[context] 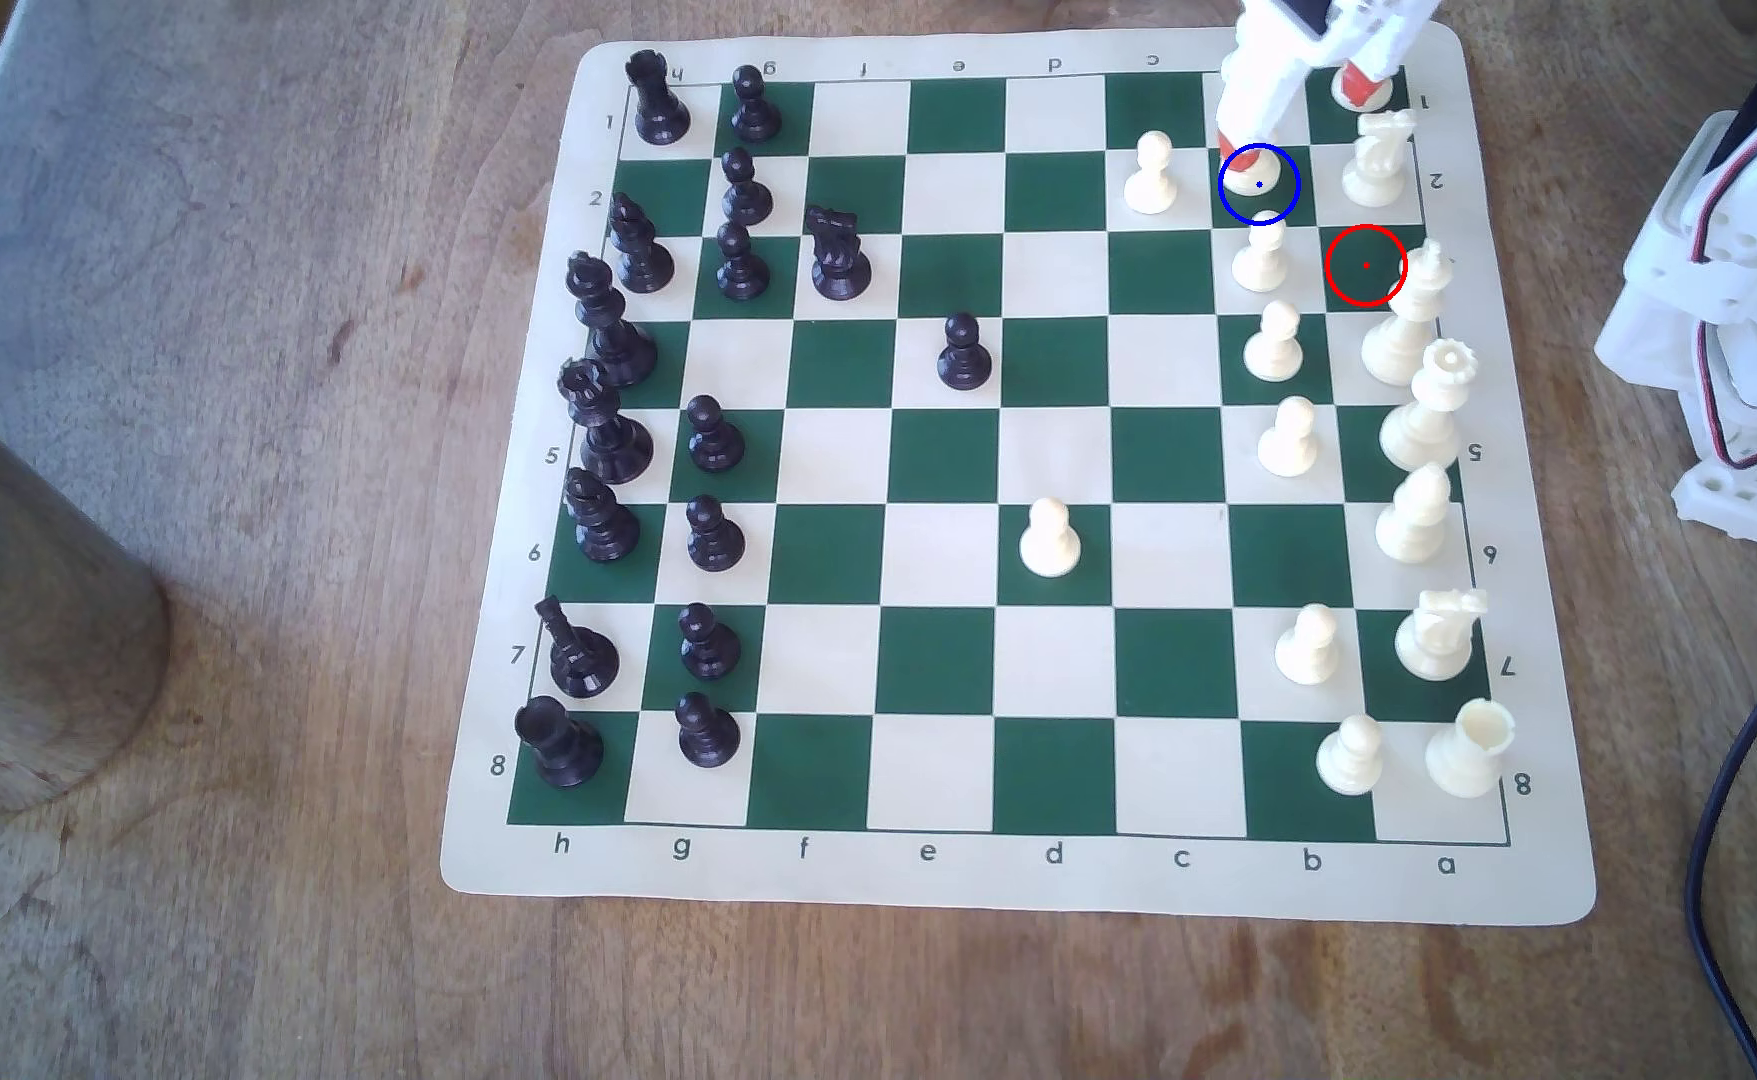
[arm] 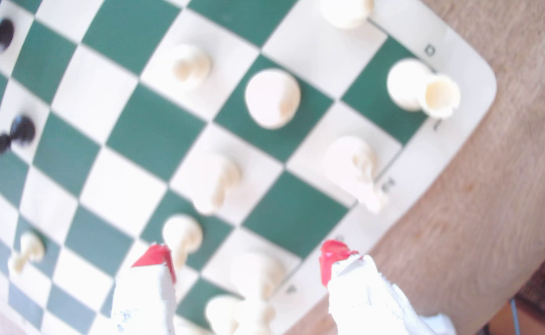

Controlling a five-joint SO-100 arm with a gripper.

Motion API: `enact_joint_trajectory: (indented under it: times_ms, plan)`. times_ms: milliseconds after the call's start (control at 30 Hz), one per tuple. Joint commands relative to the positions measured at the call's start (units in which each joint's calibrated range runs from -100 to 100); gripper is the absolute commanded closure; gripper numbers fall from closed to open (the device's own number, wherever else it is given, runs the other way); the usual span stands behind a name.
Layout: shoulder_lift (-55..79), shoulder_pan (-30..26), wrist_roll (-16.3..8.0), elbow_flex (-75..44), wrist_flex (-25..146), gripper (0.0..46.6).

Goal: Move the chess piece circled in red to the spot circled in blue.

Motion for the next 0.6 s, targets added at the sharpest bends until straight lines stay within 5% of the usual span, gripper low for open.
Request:
enact_joint_trajectory:
  times_ms: [0,233,433,533,567]
  plan:
    - [-12.5,-3.4,-0.5,2.0,4.3,21.3]
    - [-27.3,-7.6,-0.1,9.0,9.7,20.2]
    - [-45.5,-17.9,0.2,19.7,12.1,22.8]
    - [-49.4,-22.6,0.2,22.5,11.3,36.7]
    - [-50.4,-24.5,0.1,22.7,9.6,46.5]
